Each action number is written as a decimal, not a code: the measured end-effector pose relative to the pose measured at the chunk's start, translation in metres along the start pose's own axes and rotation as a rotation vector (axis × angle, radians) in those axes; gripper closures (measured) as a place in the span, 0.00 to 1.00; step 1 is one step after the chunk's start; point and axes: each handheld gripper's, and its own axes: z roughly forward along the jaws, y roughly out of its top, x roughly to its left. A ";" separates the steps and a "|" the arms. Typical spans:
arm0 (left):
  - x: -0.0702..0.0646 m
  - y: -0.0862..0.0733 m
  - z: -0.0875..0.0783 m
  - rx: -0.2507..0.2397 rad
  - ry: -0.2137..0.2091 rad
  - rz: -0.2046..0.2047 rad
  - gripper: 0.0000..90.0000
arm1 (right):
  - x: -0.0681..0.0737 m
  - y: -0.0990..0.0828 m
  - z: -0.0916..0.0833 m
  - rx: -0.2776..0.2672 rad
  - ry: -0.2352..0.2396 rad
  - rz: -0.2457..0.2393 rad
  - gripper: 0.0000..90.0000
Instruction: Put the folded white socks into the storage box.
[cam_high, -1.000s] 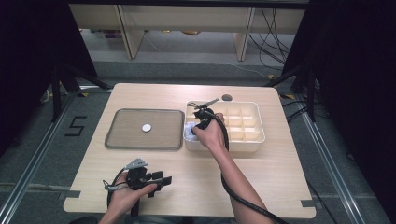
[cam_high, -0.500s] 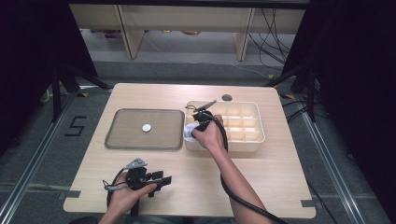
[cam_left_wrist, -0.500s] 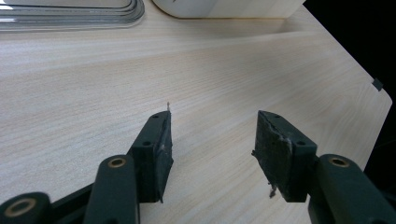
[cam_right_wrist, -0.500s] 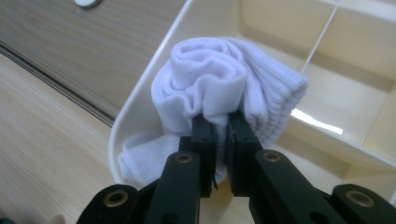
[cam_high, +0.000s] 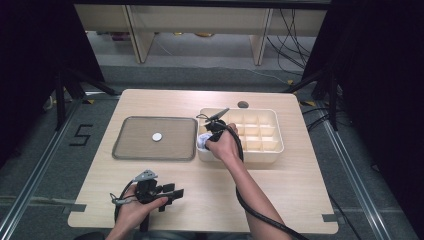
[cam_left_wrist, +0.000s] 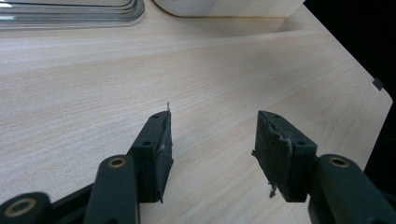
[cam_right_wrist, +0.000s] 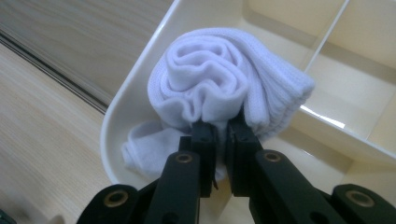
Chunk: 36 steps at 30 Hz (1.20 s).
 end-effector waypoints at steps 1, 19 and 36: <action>0.000 0.000 0.000 0.000 0.001 0.000 0.51 | 0.001 0.000 0.000 0.007 0.000 0.012 0.93; 0.000 0.000 0.000 -0.007 -0.002 0.002 0.51 | -0.009 0.009 -0.028 -0.148 -0.033 0.054 0.49; 0.000 0.001 0.002 -0.013 -0.004 0.007 0.51 | -0.004 0.004 -0.014 -0.105 -0.039 -0.074 0.81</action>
